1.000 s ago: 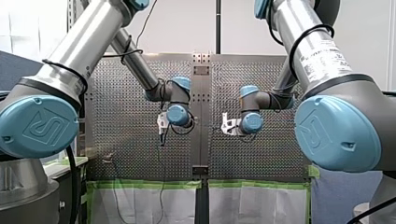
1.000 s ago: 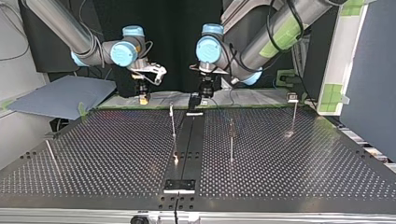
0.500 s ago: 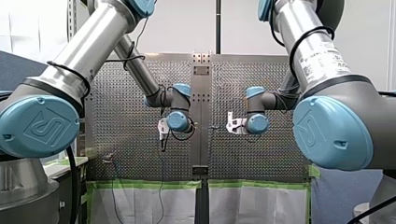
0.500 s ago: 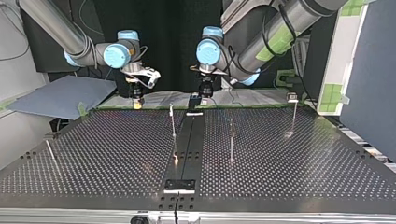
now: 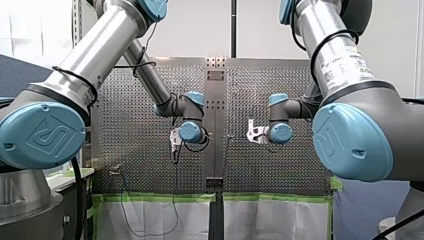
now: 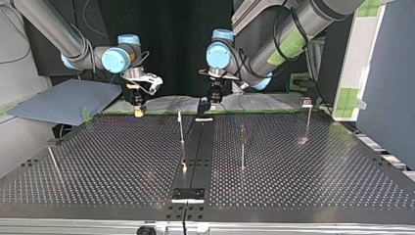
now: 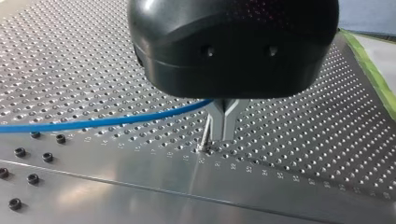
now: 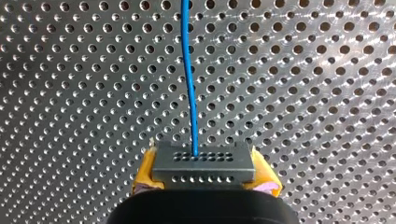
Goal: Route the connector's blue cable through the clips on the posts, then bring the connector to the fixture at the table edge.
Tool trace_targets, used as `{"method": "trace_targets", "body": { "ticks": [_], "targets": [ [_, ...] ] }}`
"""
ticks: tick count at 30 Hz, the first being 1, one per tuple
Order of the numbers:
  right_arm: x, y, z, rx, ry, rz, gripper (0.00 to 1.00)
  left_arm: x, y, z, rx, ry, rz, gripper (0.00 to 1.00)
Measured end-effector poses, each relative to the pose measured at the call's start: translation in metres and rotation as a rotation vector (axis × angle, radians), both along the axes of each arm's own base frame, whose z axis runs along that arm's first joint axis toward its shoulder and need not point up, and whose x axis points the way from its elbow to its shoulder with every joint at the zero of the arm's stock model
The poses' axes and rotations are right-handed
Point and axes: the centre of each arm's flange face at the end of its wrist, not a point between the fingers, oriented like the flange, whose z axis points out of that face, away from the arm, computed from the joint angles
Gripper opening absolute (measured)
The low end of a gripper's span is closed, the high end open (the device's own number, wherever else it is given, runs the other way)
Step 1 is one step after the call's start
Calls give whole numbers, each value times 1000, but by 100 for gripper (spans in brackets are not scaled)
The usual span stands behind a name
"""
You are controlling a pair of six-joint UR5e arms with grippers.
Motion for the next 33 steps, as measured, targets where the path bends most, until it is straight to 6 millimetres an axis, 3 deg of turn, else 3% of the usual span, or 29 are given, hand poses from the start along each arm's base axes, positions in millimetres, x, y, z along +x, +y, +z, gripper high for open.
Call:
{"method": "trace_targets", "body": {
  "ticks": [8,18,33],
  "targets": [
    [-3,-2,-2,2,2,0,0,5,-3,-13,-1,13,-7,0],
    [-7,-6,-16,7,11,13,0,13,-9,-12,-20,3,-17,0],
    [-28,-26,-15,-27,-11,18,0,15,-9,-26,-16,14,-20,0]
  ]
}}
